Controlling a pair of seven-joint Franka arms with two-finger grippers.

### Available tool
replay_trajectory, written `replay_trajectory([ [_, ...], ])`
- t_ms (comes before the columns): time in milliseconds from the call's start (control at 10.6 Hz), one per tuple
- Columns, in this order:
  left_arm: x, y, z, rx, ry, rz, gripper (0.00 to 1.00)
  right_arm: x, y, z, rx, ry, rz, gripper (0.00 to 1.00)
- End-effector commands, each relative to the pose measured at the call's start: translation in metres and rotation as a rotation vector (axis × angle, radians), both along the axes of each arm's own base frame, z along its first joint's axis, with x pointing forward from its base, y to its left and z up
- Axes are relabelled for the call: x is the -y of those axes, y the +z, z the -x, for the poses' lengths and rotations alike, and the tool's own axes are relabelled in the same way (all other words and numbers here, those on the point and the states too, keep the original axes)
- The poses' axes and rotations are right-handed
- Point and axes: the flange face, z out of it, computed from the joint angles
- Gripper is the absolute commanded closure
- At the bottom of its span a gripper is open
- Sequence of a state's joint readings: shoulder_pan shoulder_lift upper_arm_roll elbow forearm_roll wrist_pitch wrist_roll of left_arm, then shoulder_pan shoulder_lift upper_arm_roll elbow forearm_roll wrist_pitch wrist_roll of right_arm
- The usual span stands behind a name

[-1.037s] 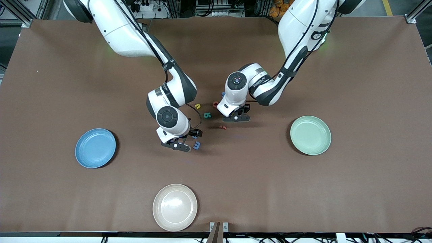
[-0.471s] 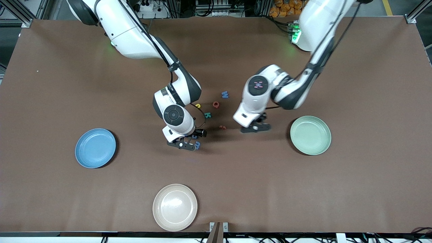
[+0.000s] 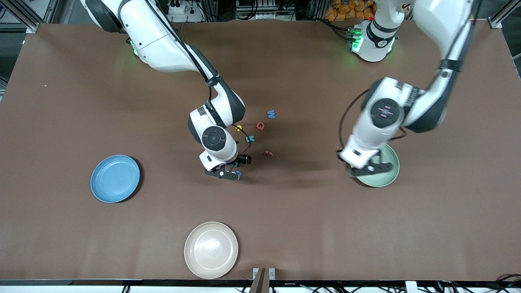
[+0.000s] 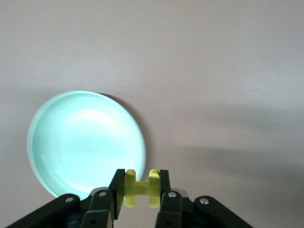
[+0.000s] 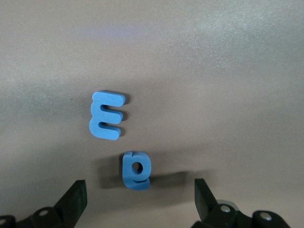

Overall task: Sort upper and lower case letters into plates
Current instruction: 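Carry the yellow H onto the green plate and open the left gripper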

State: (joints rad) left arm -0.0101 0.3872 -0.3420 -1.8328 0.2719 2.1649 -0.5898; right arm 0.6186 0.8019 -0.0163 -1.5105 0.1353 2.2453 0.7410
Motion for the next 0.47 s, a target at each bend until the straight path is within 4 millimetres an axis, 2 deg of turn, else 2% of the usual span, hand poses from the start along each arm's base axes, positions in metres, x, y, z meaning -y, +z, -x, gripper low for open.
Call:
replay_trajectory([
  [0,-0.045,-0.014,-0.007,-0.037,-0.015,-0.006,1.00,-0.005,-0.006,-0.001,0.013,0.005,0.007,0.00],
  [94,-0.062,-0.020,-0.011,-0.053,-0.046,-0.005,1.00,-0.005,-0.009,-0.001,0.012,0.005,0.009,0.08],
  [189,-0.076,-0.026,-0.014,-0.067,-0.062,-0.005,1.00,-0.005,-0.009,-0.002,0.028,0.002,-0.002,0.33],
  [283,-0.088,-0.030,-0.015,-0.076,-0.063,-0.003,1.00,-0.007,-0.009,-0.002,0.033,-0.003,-0.005,0.69],
  [377,-0.090,-0.038,-0.015,-0.088,-0.062,-0.002,1.00,-0.006,-0.008,-0.003,0.036,0.000,-0.008,0.88],
])
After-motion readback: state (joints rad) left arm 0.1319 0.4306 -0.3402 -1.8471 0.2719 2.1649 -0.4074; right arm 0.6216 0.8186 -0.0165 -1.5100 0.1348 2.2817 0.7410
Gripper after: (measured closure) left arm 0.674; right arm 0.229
